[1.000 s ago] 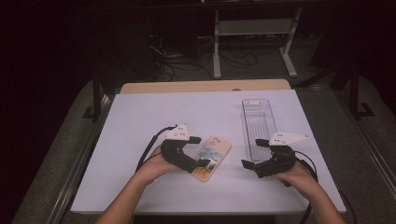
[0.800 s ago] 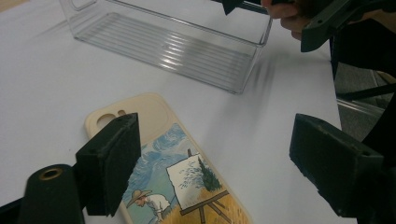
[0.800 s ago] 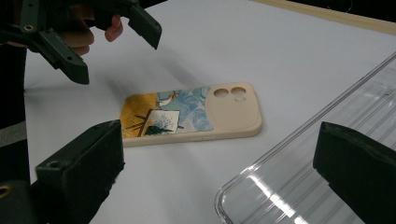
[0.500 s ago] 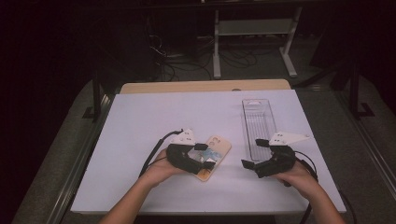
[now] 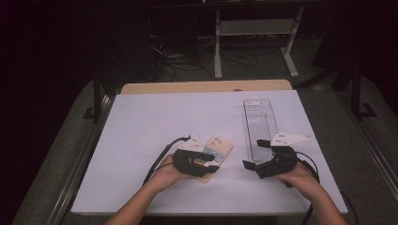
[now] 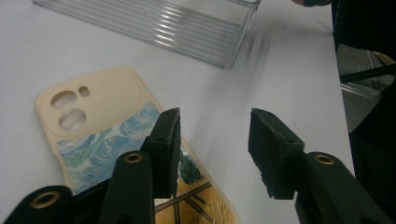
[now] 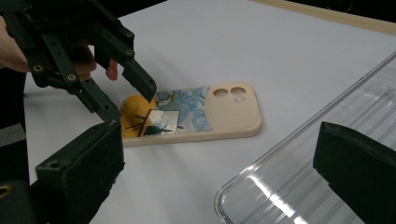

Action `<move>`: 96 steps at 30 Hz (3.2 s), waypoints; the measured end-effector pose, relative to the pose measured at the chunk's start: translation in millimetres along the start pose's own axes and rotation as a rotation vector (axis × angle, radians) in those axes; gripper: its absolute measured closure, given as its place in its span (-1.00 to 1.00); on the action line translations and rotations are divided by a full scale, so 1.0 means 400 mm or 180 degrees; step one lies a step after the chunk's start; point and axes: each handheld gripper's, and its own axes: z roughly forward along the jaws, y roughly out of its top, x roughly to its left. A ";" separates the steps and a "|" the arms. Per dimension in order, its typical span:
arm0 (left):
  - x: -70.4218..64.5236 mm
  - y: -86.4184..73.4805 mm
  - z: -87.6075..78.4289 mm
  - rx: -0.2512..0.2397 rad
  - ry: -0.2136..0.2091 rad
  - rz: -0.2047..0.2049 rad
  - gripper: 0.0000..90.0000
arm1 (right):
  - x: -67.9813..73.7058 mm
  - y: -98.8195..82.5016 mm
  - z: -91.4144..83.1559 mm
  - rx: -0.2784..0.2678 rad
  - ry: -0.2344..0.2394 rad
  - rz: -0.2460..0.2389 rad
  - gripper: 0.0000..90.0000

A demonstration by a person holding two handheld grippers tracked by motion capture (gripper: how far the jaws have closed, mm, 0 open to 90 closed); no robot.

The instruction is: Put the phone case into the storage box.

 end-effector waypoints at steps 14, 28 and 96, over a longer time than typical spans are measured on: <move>-0.026 -0.014 0.039 0.0220 -0.0035 0.0023 0.93 | 0.001 0.000 0.001 -0.0006 -0.0008 0.0012 -0.97; -0.041 -0.034 0.073 0.0511 -0.0054 0.0107 0.99 | 0.001 -0.001 0.000 -0.0002 -0.0013 -0.0008 -0.97; 0.016 -0.160 -0.285 -0.0213 0.0726 -0.0258 -0.66 | 0.001 -0.001 0.001 -0.0001 -0.0033 -0.0019 -0.96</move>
